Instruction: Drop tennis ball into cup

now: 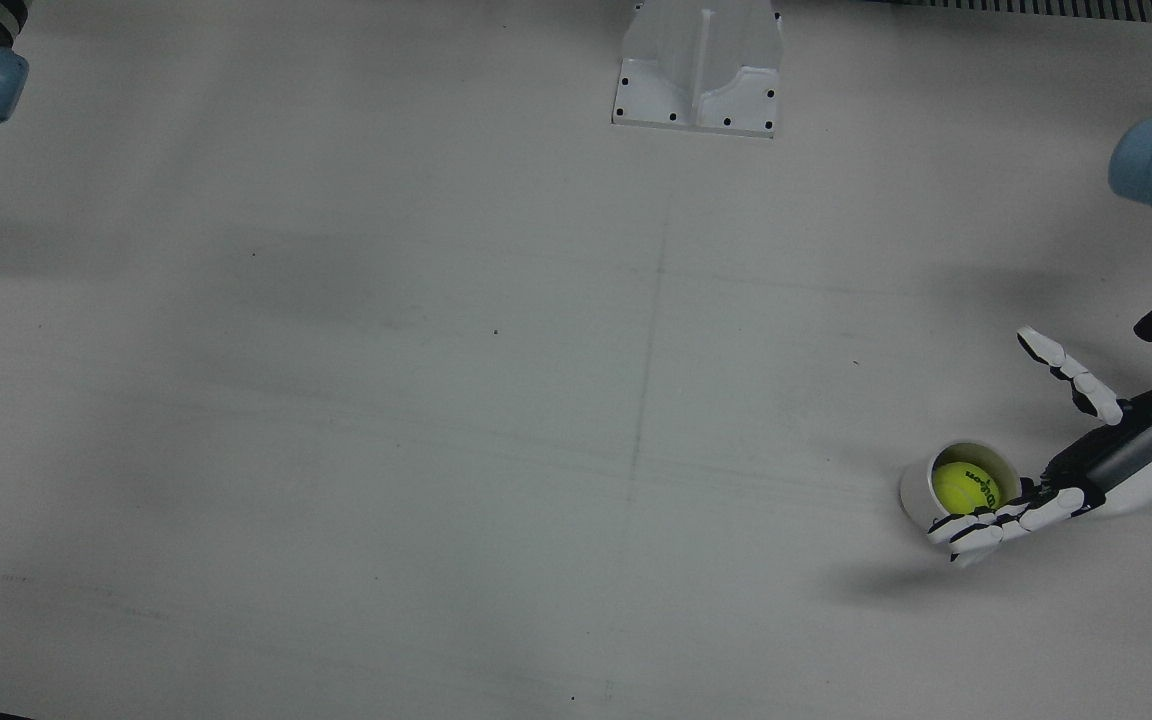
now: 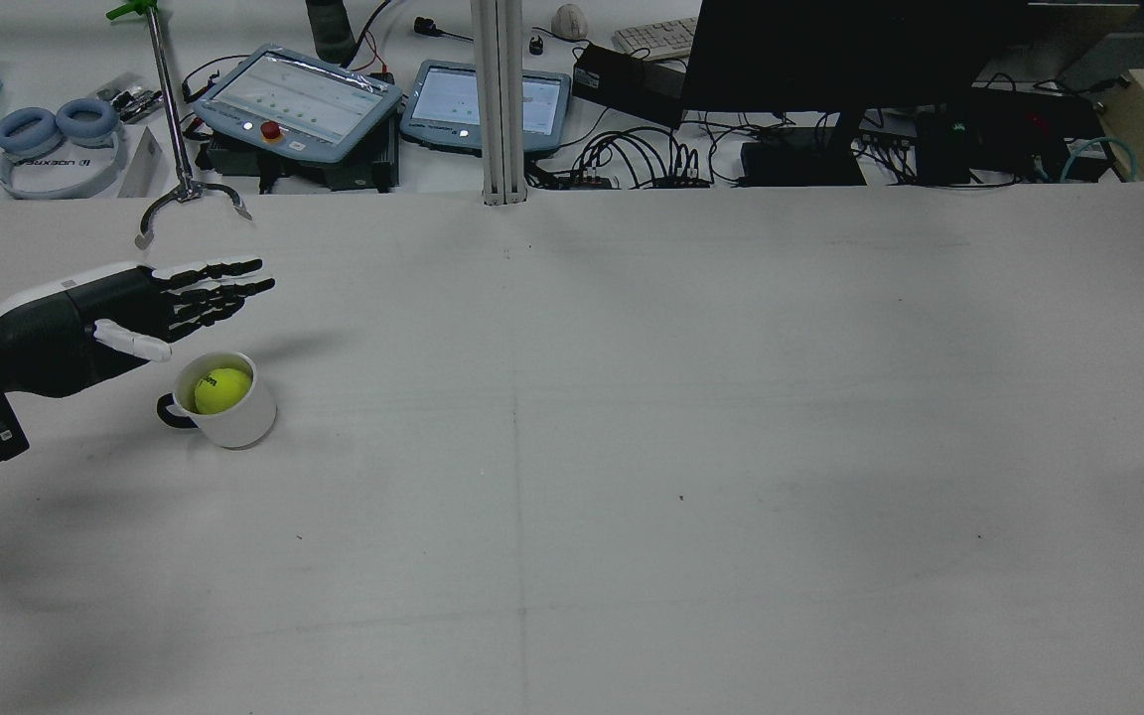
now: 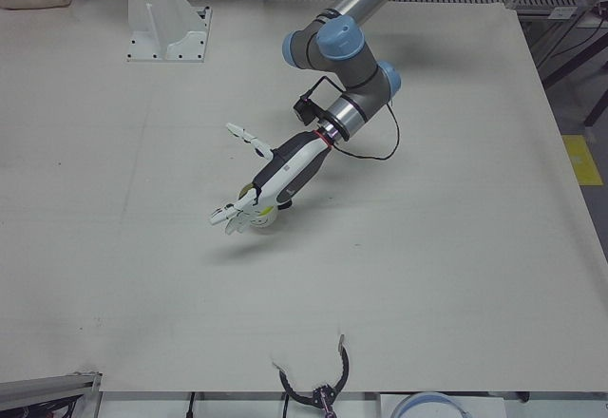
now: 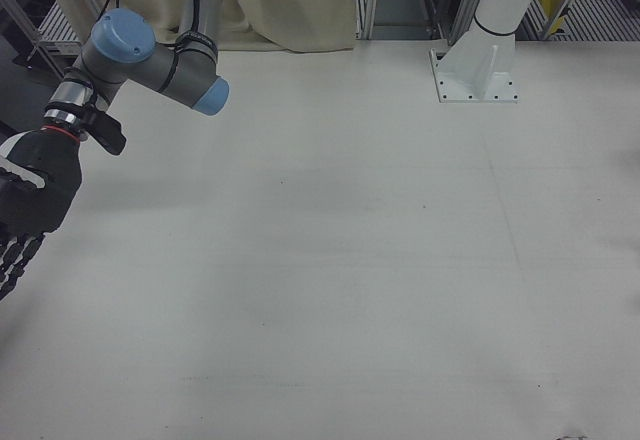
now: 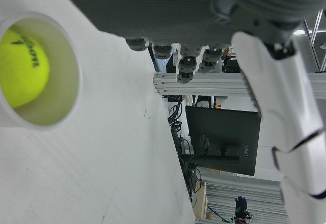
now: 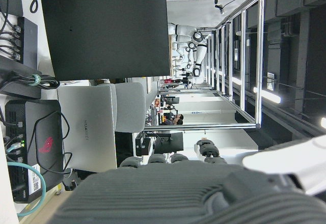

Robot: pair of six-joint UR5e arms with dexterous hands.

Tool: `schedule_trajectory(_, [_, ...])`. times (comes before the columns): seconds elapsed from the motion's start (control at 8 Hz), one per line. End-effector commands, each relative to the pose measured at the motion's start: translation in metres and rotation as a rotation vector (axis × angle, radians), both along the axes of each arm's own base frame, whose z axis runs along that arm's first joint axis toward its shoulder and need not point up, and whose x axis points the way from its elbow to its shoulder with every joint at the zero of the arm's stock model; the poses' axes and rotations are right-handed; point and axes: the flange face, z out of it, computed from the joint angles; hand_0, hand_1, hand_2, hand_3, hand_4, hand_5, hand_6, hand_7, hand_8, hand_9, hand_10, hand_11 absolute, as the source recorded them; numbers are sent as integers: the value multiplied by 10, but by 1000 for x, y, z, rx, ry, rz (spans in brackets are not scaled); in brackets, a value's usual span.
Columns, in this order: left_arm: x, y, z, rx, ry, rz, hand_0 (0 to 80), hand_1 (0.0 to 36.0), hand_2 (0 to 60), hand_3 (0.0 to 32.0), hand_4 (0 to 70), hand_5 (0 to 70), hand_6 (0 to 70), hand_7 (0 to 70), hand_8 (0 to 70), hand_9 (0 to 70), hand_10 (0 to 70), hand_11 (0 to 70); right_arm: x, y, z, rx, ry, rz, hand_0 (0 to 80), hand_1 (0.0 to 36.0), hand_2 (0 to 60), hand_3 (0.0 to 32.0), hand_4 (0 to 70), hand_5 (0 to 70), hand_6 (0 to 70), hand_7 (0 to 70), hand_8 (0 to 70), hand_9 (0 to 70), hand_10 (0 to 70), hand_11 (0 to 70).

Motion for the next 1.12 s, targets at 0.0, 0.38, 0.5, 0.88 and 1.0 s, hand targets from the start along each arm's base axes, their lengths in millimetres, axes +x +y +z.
schedule_trajectory(0.0, [-77, -28, -12, 33, 26, -136, 465, 112, 108, 0, 85, 87, 288, 56, 66, 21, 4, 16, -1, 0, -1, 1, 0, -1, 0, 0, 0, 0, 0, 0, 0, 0, 0, 0, 0, 0])
schedule_trajectory(0.38, [-254, -22, 33, 3, 17, -393, 467, 119, 102, 0, 68, 85, 265, 52, 62, 21, 0, 8, 0, 0, 0, -1, 0, 0, 0, 0, 0, 0, 0, 0, 0, 0, 0, 0, 0, 0])
schedule_trajectory(0.5, [-278, -17, 39, -6, 12, -437, 472, 132, 94, 0, 40, 78, 203, 45, 52, 24, 0, 0, 0, 0, 0, -1, 0, 0, 0, 0, 0, 0, 0, 0, 0, 0, 0, 0, 0, 0])
schedule_trajectory(0.88, [-280, -15, 37, -1, 9, -440, 457, 102, 38, 0, 0, 67, 173, 8, 40, 15, 0, 0, 0, 0, 0, 1, 0, 0, 0, 0, 0, 0, 0, 0, 0, 0, 0, 0, 0, 0])
schedule_trajectory(1.0, [-283, -8, 32, -35, 1, -441, 405, 82, 43, 2, 0, 34, 58, 10, 15, 8, 0, 0, 0, 0, 0, -1, 0, 0, 0, 0, 0, 0, 0, 0, 0, 0, 0, 0, 0, 0])
